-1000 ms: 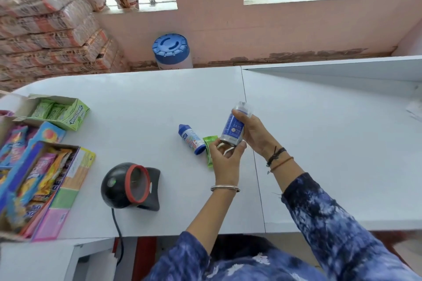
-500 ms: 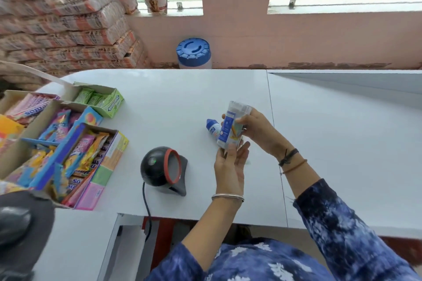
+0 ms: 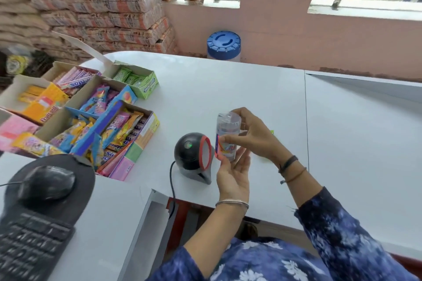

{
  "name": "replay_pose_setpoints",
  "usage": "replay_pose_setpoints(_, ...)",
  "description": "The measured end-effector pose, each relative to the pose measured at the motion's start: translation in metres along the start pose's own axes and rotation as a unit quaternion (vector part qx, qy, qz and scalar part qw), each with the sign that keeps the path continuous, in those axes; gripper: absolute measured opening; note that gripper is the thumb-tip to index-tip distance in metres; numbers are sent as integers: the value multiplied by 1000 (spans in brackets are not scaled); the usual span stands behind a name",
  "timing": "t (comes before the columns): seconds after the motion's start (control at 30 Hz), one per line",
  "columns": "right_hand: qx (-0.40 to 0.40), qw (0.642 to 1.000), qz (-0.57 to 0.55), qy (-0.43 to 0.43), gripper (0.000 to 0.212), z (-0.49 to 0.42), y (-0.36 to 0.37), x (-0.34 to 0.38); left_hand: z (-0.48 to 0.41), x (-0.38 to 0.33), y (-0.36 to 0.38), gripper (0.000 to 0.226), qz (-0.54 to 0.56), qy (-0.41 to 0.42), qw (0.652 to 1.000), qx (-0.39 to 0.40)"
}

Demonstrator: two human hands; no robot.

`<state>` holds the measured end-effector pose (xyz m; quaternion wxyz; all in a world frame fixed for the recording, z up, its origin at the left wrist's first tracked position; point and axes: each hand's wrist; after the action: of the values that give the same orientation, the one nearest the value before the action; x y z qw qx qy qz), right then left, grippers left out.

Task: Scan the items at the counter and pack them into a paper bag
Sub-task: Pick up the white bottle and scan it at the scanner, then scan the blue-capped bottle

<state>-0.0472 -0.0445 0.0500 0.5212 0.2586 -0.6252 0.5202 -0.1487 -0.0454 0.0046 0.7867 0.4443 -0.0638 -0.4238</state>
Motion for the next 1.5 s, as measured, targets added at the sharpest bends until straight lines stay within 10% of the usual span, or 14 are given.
replay_pose_setpoints(0.1, -117, 992, 37, 0, 50, -3, -28, -15, -15, 4, 6, 17, -229, -3, 973, 19)
replay_pose_setpoints(0.2, -245, 967, 67, 34, 54, -12, -62, -42, -41, 14, 15, 21, -564, 130, 815, 33)
replay_pose_setpoints(0.5, -304, 935, 129, 129, 60, -41, -95, -102, -96, 37, 45, 63, -734, 165, 658, -20)
replay_pose_setpoints(0.6, -352, 913, 170, 119, 66, -38, -89, -104, -97, 37, 42, 43, -699, 167, 695, -21)
replay_pose_setpoints(0.7, -437, 862, 257, 13, 43, -21, -63, -95, -92, 29, 37, 16, -502, 101, 858, -49)
replay_pose_setpoints(0.8, -323, 938, 107, 68, 29, -7, -33, -89, -71, 24, 33, 18, -205, -41, 977, -33)
replay_pose_setpoints(0.97, -63, 941, -287, 167, 28, -6, -35, -82, -31, 24, 26, 31, -91, -98, 991, 27)
replay_pose_setpoints(1.23, -80, 939, -333, 31, 32, 10, -68, -46, 12, 36, 40, 36, -300, 86, 939, 147)
replay_pose_setpoints(1.5, -140, 959, -245, 40, 15, 17, -41, -32, 21, 24, 30, 31, -137, 41, 984, 104)
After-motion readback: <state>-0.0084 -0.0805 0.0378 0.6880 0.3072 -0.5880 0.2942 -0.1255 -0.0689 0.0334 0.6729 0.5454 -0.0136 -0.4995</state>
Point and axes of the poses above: each hand's wrist, its own z-axis away from the middle knuckle, its own y-axis out of the palm, x = y × z, and after that the axes turned 9 degrees about z, right-handed
